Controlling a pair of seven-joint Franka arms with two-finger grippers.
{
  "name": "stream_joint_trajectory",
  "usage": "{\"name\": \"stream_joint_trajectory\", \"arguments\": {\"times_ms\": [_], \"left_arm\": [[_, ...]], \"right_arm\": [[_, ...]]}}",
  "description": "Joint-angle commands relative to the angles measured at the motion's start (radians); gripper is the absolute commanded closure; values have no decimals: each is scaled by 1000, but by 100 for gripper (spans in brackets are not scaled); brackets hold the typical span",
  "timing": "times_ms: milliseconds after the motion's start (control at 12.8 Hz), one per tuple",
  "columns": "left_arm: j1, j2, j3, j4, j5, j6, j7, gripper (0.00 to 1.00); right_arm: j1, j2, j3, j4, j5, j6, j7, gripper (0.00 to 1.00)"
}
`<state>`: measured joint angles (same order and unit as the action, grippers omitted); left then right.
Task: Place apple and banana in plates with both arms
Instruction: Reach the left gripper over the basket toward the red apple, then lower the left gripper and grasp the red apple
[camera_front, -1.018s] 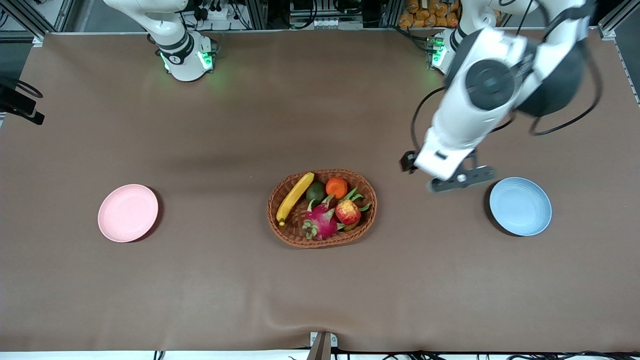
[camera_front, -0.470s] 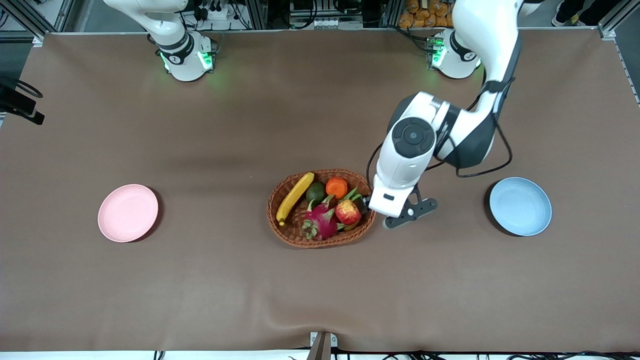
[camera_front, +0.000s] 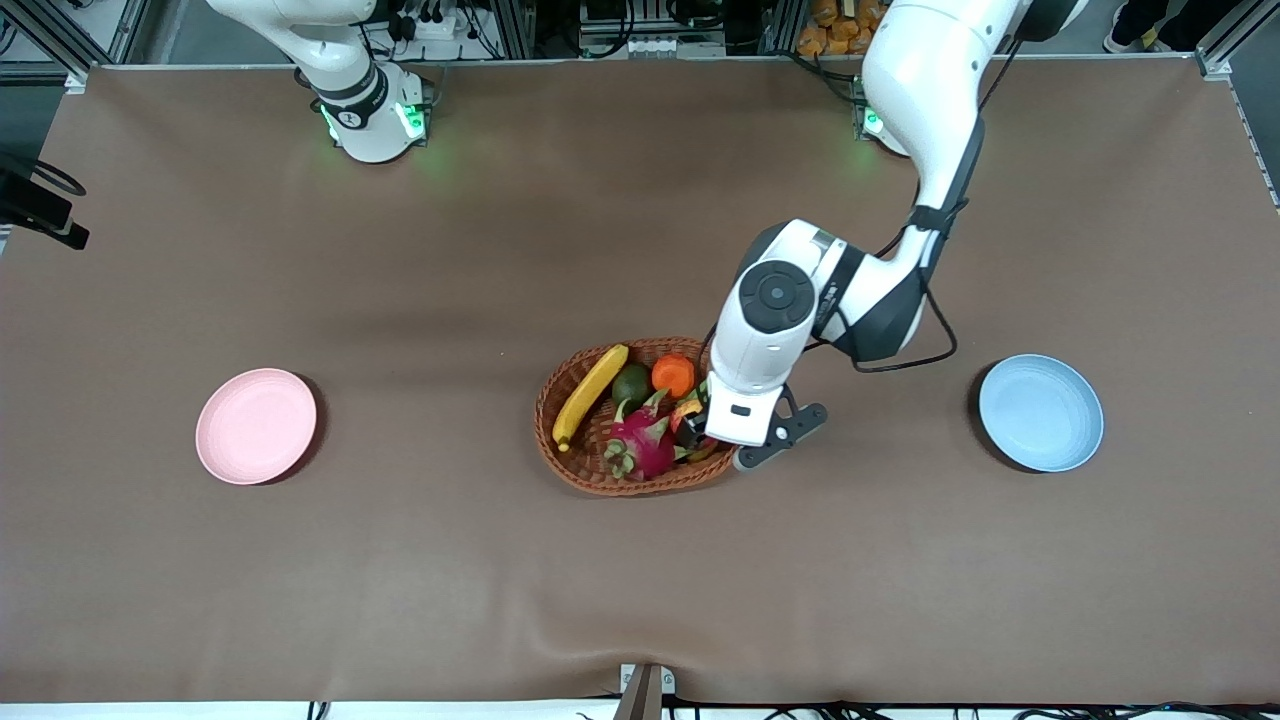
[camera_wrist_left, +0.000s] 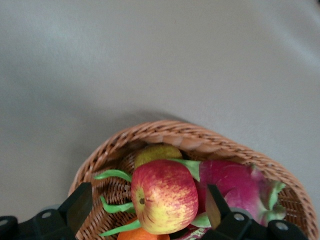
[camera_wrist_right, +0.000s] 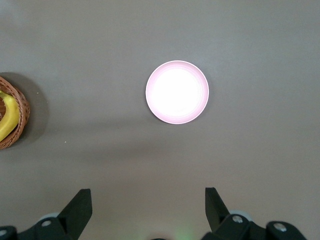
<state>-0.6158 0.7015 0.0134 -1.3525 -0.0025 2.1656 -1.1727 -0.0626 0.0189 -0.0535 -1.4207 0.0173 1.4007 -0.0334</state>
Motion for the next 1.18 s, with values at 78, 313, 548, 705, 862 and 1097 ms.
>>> {"name": "stream_joint_trajectory", "arguments": {"times_ms": [78,313,548,705,862,1097], "left_arm": [[-18,46,2,35,-17,51,-39,0],[-25,81,4,35,-51,111,-39,0],[-24,96,4,24,-51,109,-30,19],[-18,86,4,24,-53,97,-19,100],[-9,44,5,26,-50,48,-16,100],[85,-113,5,19,-53,-135,68,100]], "right_arm": [[-3,10,1,23,13,-16,7,0],[-3,10,0,23,13,-16,7,0],[-3,10,1,23,13,-16,7,0],[-3,10,1,23,13,-16,7,0],[-3,10,1,23,13,-16,7,0],[-3,10,1,23,15,-16,7,0]]}}
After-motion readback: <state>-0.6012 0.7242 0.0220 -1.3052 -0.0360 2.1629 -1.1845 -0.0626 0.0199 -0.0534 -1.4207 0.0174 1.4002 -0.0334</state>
